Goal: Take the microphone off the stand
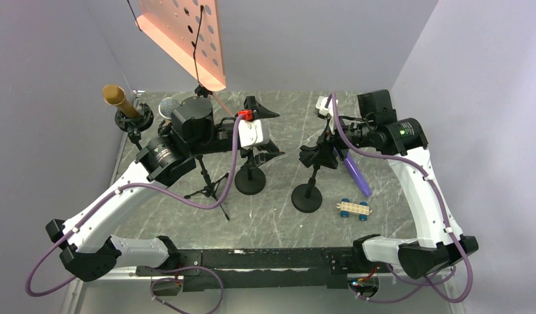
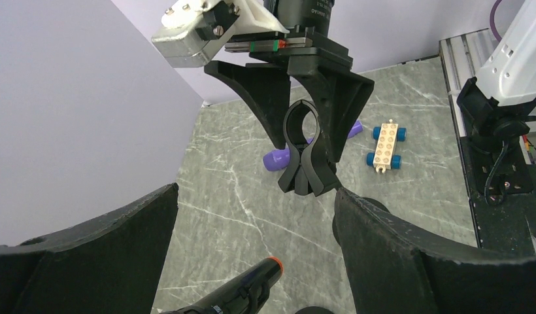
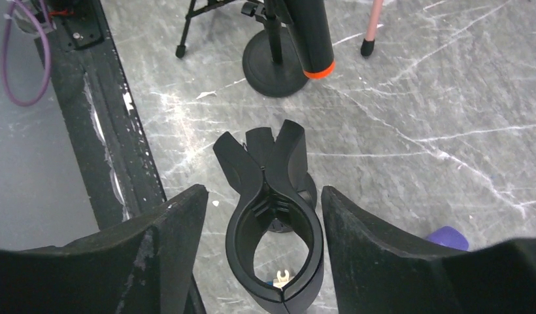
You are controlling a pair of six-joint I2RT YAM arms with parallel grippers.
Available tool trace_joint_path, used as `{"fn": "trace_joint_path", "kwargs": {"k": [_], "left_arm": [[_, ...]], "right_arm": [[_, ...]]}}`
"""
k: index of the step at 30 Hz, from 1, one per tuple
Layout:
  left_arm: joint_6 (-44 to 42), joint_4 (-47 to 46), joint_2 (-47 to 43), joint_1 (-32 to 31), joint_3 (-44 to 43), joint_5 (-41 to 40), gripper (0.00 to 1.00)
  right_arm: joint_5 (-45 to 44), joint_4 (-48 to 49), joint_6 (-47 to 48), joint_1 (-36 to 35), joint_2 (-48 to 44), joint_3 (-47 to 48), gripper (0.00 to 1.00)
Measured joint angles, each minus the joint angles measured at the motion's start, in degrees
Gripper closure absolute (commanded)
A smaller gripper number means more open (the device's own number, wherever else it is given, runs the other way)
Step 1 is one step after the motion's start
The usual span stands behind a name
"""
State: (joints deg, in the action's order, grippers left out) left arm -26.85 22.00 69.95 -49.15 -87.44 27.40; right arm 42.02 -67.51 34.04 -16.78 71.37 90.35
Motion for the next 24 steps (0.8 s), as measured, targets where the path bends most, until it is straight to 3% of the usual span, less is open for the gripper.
{"fn": "trace_joint_path", "kwargs": {"k": [8,17,24], "left_arm": [[-0.1,0.0,0.0,0.0,0.0,0.3,0.07],[-0.5,0.0,0.0,0.0,0.1,0.3,0.07],[-0.6,0.0,0.0,0.0,0.1,0.3,0.07]], "right_arm": [[-4.2,0.8,-0.1,-0.4,0.0,-1.6,0.55],[-5.2,2.3,-1.2,-0.6,0.0,-1.8,1.00],[-10.4,6.3,-6.0,-0.7,0.0,-1.8,1.00]]}}
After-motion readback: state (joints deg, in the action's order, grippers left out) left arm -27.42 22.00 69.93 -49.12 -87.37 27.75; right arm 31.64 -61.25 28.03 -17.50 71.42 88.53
